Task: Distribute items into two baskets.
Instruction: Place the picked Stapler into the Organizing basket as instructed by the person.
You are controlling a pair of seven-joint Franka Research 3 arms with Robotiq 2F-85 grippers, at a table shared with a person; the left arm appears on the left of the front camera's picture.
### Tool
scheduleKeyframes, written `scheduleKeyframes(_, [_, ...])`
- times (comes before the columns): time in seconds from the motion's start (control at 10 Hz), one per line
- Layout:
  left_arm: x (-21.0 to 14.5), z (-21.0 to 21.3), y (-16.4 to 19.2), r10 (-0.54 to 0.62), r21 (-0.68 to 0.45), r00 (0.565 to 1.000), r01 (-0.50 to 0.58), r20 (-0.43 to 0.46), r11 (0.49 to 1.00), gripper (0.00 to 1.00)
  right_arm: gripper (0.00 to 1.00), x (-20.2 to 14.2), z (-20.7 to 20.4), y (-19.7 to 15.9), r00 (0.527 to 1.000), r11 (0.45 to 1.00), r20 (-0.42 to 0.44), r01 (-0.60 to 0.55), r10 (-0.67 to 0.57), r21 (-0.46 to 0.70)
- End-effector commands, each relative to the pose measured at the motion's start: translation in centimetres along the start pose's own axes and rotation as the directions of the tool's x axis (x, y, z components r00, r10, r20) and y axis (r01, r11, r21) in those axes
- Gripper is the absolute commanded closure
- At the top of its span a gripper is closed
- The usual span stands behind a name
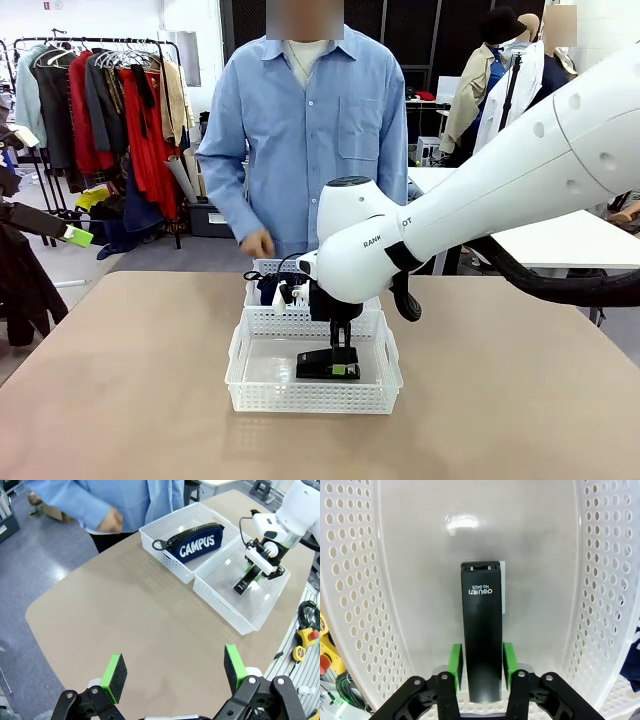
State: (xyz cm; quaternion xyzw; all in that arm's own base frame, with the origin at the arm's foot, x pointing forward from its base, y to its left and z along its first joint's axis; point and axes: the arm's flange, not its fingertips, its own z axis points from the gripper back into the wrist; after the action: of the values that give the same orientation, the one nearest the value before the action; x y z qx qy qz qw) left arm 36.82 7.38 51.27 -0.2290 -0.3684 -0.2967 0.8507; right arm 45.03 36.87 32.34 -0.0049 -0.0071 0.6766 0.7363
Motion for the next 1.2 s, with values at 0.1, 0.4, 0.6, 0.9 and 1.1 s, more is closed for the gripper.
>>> scheduleKeyframes(0.1, [0.2, 0.1, 0.0, 0.007, -0.004, 1.0, -0.007, 0.003, 1.0, 0.0, 0.0, -0.2, 1.1, -0.1, 1.0, 1.0, 0.016, -0.019, 0.018, 0.022])
scheduleKeyframes(0.4, [0.2, 0.1, 0.0, 0.007, -0.004, 1.0, -0.007, 0.003, 1.0, 0.0, 0.0, -0.8, 3.9, 0.3, 1.0, 1.0, 0.003, 0.025, -0.025, -0.007])
scheduleKeyframes(0.6, [0.2, 0.1, 0.0, 0.007, -0.004, 1.0, -0.007, 0.003, 1.0, 0.0, 0.0, -1.4, 6.0, 0.8, 0.998, 0.998, 0.001, 0.058, -0.058, -0.026])
scheduleKeyframes(0.9, [0.2, 0.1, 0.0, 0.007, -0.004, 1.0, -0.007, 0.003, 1.0, 0.0, 0.0, -2.0, 7.8, 1.1, 0.991, 0.991, 0.029, 0.132, -0.132, -0.021])
scheduleKeyframes(1.1, [0.2, 0.1, 0.0, 0.007, -0.004, 1.0, -0.007, 0.003, 1.0, 0.0, 0.0, -1.3, 7.8, 0.6, 0.997, 0.996, 0.016, 0.081, -0.08, -0.034])
